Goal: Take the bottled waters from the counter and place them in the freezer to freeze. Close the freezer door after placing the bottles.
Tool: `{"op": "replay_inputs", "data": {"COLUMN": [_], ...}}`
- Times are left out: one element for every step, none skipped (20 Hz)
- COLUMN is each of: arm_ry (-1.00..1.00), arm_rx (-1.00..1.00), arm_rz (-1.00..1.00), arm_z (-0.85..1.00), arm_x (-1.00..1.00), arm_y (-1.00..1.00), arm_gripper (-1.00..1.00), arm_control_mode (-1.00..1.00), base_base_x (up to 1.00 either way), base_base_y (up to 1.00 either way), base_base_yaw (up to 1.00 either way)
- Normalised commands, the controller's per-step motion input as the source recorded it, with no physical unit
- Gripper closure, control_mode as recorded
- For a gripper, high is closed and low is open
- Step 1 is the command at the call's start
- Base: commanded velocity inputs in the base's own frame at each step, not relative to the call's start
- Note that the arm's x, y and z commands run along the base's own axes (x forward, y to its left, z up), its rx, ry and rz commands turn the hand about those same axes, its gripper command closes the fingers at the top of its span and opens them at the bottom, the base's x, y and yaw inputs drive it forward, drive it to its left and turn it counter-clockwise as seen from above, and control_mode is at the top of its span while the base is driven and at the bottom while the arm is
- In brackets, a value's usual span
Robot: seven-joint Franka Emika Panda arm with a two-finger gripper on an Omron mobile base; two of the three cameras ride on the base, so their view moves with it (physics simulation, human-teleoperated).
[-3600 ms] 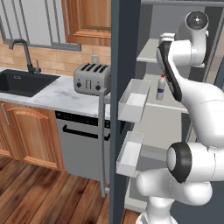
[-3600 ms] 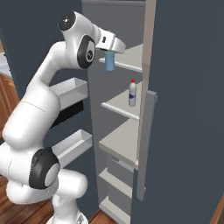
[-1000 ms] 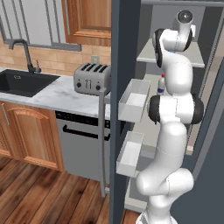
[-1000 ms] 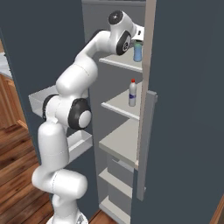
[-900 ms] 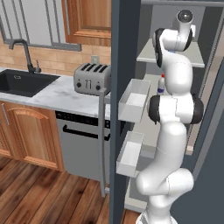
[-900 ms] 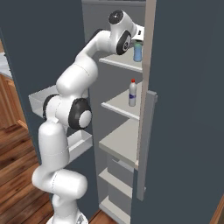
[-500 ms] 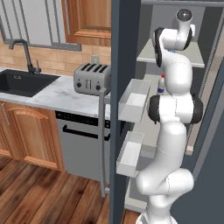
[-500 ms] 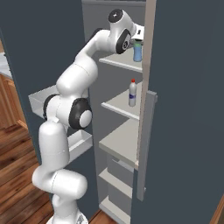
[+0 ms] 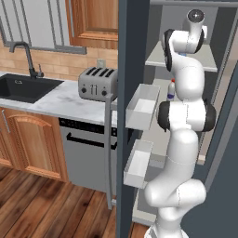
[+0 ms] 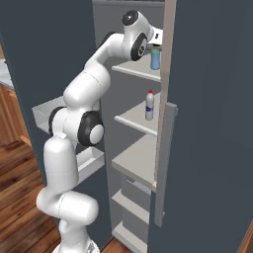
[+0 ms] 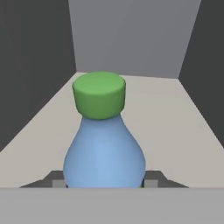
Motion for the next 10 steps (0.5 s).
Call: {"op": "replay_inputs", "data": {"arm_ry": [0.0,0.0,0.0,0.0,0.0,0.0,0.0,0.0,0.0,0.0], "arm_rx": [0.0,0.0,0.0,0.0,0.0,0.0,0.0,0.0,0.0,0.0], "arm_rz": [0.0,0.0,0.0,0.0,0.0,0.0,0.0,0.0,0.0,0.0], "arm_z": [0.0,0.0,0.0,0.0,0.0,0.0,0.0,0.0,0.0,0.0], "arm_x": [0.0,0.0,0.0,0.0,0.0,0.0,0.0,0.0,0.0,0.0], "arm_y": [0.0,0.0,0.0,0.0,0.0,0.0,0.0,0.0,0.0,0.0], "arm_gripper": [-1.0,-1.0,-1.0,-1.0,-1.0,-1.0,-1.0,-1.0,-1.0,-1.0], "arm_control_mode": [-1.0,-1.0,-1.0,-1.0,-1.0,-1.0,-1.0,-1.0,-1.0,-1.0], "base_base_x": [0.0,0.0,0.0,0.0,0.0,0.0,0.0,0.0,0.0,0.0], "base_base_y": [0.0,0.0,0.0,0.0,0.0,0.0,0.0,0.0,0.0,0.0], "base_base_yaw": [0.0,0.0,0.0,0.0,0.0,0.0,0.0,0.0,0.0,0.0]}}
